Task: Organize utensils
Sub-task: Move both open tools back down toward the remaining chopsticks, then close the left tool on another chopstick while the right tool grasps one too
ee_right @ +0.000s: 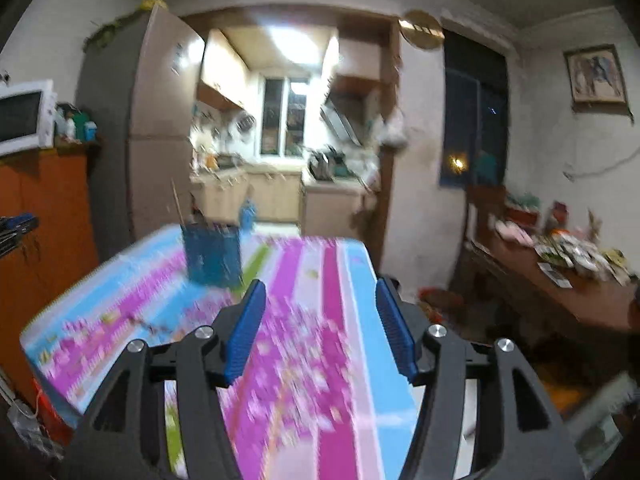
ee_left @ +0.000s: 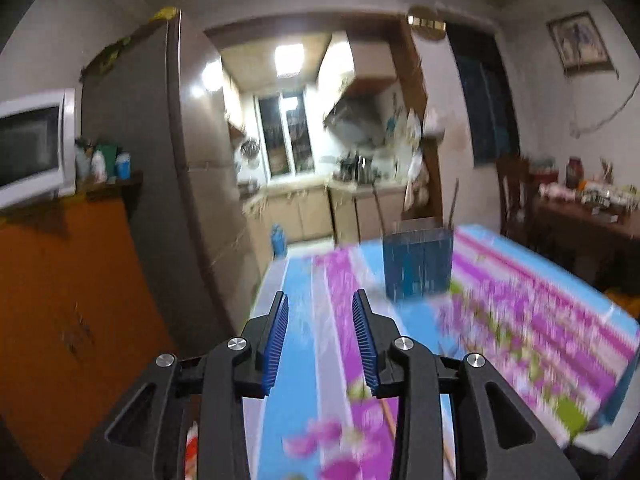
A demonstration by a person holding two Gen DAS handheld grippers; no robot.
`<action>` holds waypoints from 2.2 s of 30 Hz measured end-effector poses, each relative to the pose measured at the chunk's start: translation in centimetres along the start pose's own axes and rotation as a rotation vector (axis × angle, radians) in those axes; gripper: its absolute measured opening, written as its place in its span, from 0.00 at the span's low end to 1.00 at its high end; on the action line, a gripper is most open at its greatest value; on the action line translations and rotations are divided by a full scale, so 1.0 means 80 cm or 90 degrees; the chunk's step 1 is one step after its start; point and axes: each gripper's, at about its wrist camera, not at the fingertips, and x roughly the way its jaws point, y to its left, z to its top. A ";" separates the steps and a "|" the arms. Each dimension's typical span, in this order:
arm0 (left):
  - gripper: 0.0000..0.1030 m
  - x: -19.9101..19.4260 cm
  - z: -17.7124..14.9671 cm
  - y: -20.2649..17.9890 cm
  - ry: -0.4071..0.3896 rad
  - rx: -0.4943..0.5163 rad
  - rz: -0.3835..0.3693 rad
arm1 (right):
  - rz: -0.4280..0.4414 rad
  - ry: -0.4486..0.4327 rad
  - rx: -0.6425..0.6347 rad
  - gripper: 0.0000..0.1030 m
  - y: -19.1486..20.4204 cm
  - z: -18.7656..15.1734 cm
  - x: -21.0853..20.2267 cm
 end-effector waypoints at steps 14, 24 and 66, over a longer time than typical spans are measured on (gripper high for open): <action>0.31 -0.032 -0.167 -0.093 0.136 -0.026 -0.035 | 0.163 0.103 -0.098 0.32 0.125 -0.174 -0.003; 0.31 -0.043 -0.176 -0.137 0.147 -0.032 0.063 | 0.288 0.099 -0.147 0.25 0.221 -0.187 0.039; 0.10 -0.001 -0.206 -0.150 0.137 0.014 -0.054 | 0.105 0.163 -0.118 0.05 0.266 -0.201 0.059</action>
